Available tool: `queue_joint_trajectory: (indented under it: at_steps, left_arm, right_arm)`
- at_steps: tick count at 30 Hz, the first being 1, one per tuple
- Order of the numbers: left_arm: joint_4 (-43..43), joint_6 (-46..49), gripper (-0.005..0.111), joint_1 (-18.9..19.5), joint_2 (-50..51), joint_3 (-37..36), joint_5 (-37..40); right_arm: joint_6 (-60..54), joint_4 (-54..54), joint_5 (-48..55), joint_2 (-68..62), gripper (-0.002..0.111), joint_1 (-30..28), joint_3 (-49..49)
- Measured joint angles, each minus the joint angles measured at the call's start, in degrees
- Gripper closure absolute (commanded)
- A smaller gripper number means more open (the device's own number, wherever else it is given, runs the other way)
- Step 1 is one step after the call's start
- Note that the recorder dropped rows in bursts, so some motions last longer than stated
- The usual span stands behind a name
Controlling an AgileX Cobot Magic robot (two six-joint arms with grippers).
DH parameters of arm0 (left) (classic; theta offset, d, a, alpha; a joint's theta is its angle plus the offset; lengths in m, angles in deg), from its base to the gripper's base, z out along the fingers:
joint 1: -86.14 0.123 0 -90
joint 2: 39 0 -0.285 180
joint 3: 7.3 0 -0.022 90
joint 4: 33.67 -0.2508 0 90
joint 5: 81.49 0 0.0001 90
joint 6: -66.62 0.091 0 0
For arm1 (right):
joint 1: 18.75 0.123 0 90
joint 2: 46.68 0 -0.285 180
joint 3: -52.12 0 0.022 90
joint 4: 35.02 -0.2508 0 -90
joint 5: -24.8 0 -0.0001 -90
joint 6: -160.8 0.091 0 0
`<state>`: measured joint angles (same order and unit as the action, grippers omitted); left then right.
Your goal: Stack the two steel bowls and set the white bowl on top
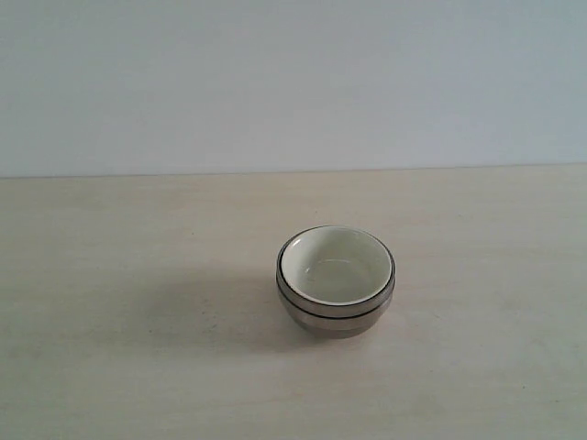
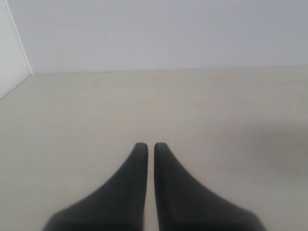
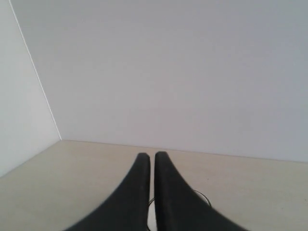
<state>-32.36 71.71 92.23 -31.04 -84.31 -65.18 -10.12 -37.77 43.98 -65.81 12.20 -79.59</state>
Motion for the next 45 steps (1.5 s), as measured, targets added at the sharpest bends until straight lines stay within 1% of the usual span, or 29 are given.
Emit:
queue_joint_trajectory:
  at_steps: [9, 19, 22, 31, 37, 45]
  left_arm:
    - [0.0, 0.0, 0.103, 0.0, 0.0, 0.0, 0.0]
    - [0.0, 0.0, 0.103, 0.0, 0.0, 0.0, 0.0]
    - [0.0, 0.0, 0.103, 0.0, 0.0, 0.0, 0.0]
    - [0.0, 0.0, 0.103, 0.0, 0.0, 0.0, 0.0]
    - [0.0, 0.0, 0.103, 0.0, 0.0, 0.0, 0.0]
    - [0.0, 0.0, 0.103, 0.0, 0.0, 0.0, 0.0]
  right_arm:
    - [-0.4, 0.0, 0.0, 0.7, 0.108, -0.3, 0.0]
    - [-1.0, 0.6, -3.3, 10.6, 0.108, -4.7, 0.1]
    - [-1.5, 0.6, -5.6, 11.1, 0.108, -5.5, 0.1]
    - [-5.1, 0.9, -6.6, 11.1, 0.108, -6.2, 0.1]
    - [-10.6, 0.9, -6.7, 11.1, 0.108, -6.4, 0.1]
    - [-13.4, 0.9, -6.3, 11.1, 0.108, -12.4, 0.1]
